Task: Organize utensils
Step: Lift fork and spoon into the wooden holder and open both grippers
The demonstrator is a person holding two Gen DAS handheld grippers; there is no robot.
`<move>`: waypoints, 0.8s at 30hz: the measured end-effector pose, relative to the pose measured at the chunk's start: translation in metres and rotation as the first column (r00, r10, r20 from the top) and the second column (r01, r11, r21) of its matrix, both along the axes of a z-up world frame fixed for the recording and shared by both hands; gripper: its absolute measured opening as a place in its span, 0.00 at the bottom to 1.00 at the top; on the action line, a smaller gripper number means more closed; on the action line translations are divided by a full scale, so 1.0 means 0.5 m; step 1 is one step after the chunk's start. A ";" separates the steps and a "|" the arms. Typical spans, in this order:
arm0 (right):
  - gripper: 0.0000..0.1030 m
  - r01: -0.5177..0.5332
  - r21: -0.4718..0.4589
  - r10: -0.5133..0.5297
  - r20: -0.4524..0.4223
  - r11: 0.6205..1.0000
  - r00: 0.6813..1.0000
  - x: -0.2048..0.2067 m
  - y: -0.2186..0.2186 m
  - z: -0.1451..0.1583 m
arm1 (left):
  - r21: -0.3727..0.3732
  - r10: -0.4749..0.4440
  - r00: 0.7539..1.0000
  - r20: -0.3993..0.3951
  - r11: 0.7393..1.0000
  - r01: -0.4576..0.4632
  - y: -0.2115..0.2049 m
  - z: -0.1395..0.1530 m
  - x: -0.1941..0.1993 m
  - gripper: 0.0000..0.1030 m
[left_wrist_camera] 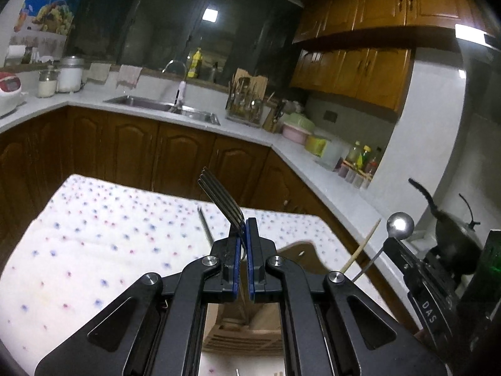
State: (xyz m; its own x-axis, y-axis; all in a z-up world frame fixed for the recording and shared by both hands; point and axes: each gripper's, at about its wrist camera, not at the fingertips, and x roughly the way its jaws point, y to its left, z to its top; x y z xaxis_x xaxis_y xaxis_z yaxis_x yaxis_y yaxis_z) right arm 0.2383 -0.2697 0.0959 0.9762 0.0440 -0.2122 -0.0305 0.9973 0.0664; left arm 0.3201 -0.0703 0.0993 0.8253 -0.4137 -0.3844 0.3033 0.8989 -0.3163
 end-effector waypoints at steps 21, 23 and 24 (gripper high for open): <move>0.02 -0.054 0.082 0.069 -0.183 0.995 0.981 0.038 -0.018 -0.077 | 0.049 -0.032 0.994 -0.105 0.998 0.037 -0.024 -0.084 0.003 0.03; 0.02 -0.053 0.083 0.068 -0.186 0.995 0.980 0.040 -0.020 -0.077 | 0.046 -0.032 0.993 -0.111 0.998 0.037 -0.024 -0.084 0.005 0.03; 0.02 -0.051 0.085 0.067 -0.187 0.995 0.980 0.040 -0.021 -0.076 | 0.047 -0.031 0.993 -0.113 0.998 0.037 -0.023 -0.085 0.006 0.03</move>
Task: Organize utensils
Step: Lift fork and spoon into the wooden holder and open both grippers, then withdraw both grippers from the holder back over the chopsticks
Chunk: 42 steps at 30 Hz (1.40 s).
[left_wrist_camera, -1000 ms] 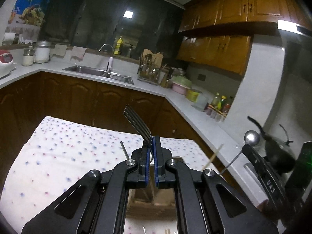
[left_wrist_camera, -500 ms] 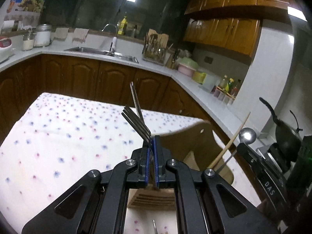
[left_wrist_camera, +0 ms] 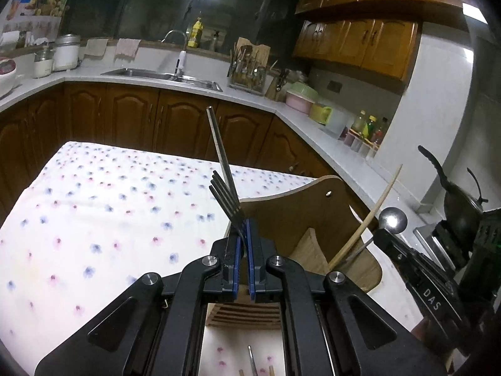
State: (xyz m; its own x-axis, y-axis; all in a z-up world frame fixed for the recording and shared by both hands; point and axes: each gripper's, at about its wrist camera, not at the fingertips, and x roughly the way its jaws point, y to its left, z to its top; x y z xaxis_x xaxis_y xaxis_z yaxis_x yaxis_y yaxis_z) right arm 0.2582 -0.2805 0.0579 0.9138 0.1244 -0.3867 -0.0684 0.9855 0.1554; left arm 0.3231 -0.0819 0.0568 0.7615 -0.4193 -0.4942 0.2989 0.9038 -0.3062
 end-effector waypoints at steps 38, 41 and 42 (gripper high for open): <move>0.98 0.077 0.266 -0.073 -0.025 0.961 0.997 -0.326 -0.077 -0.037 | 0.008 0.144 0.986 -0.078 0.990 -0.144 0.138 -0.058 -0.331 0.83; 0.98 0.080 0.266 -0.073 -0.036 0.961 0.997 -0.348 -0.074 -0.047 | 0.011 0.141 0.986 -0.092 0.990 -0.140 0.140 -0.068 -0.349 0.83; 0.98 0.080 0.267 -0.072 -0.039 0.960 0.997 -0.354 -0.074 -0.048 | 0.010 0.141 0.985 -0.096 0.990 -0.140 0.140 -0.072 -0.356 0.83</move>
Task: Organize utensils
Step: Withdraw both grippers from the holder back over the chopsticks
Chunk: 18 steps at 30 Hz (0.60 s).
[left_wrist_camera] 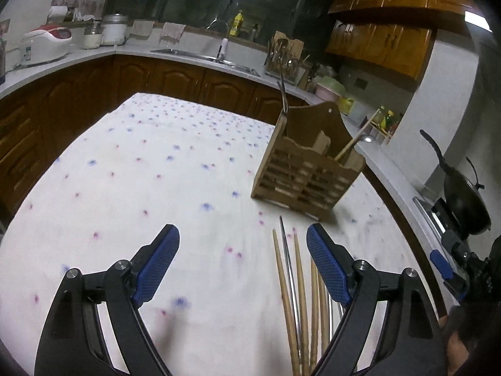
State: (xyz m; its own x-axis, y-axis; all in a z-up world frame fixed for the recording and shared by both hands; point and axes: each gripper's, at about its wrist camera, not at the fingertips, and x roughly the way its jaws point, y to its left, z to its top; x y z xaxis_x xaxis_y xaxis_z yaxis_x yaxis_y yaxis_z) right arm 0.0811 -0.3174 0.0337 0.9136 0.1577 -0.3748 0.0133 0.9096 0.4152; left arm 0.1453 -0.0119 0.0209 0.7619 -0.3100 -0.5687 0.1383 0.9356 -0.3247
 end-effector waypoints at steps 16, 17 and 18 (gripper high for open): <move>0.98 -0.029 -0.046 0.024 -0.120 0.998 0.992 -0.023 0.037 -0.060 | 0.088 0.013 0.995 -0.103 0.996 -0.004 -0.001 -0.049 -0.022 0.83; 0.98 -0.029 -0.050 0.022 -0.126 0.998 0.992 -0.021 0.038 -0.061 | 0.086 0.013 0.994 -0.110 0.996 -0.004 0.000 -0.052 -0.021 0.83; 0.98 -0.030 -0.059 0.021 -0.139 0.998 0.990 -0.017 0.040 -0.064 | 0.085 0.015 0.993 -0.116 0.996 -0.005 0.001 -0.055 -0.020 0.83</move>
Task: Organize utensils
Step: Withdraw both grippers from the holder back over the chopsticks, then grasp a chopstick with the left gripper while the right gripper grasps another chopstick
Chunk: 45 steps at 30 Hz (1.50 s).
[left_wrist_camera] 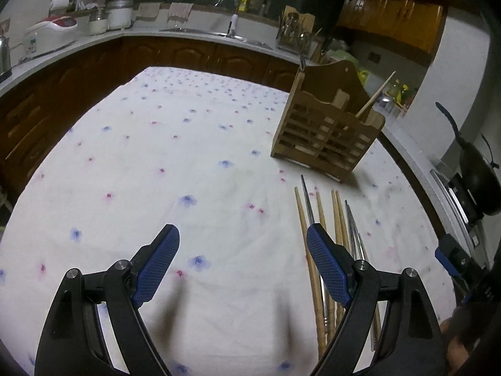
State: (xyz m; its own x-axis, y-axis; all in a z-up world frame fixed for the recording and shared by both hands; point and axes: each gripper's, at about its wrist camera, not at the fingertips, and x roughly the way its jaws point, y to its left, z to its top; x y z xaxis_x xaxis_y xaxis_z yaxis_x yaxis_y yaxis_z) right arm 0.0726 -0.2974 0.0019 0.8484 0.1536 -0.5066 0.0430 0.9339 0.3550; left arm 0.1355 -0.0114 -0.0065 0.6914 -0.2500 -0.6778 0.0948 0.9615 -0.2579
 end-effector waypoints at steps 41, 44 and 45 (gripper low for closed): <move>0.21 -0.107 -0.192 0.041 -0.320 0.975 0.946 0.186 0.002 -0.110 | 0.144 -0.198 0.953 -0.230 0.961 0.234 -0.189 -0.091 0.207 0.34; 0.21 -0.117 -0.209 0.044 -0.322 0.971 0.946 0.202 0.007 -0.112 | 0.155 -0.214 0.952 -0.221 0.956 0.251 -0.200 -0.090 0.213 0.32; 0.21 -0.118 -0.216 0.044 -0.321 0.969 0.946 0.208 0.010 -0.113 | 0.171 -0.215 0.953 -0.214 0.952 0.253 -0.206 -0.090 0.213 0.31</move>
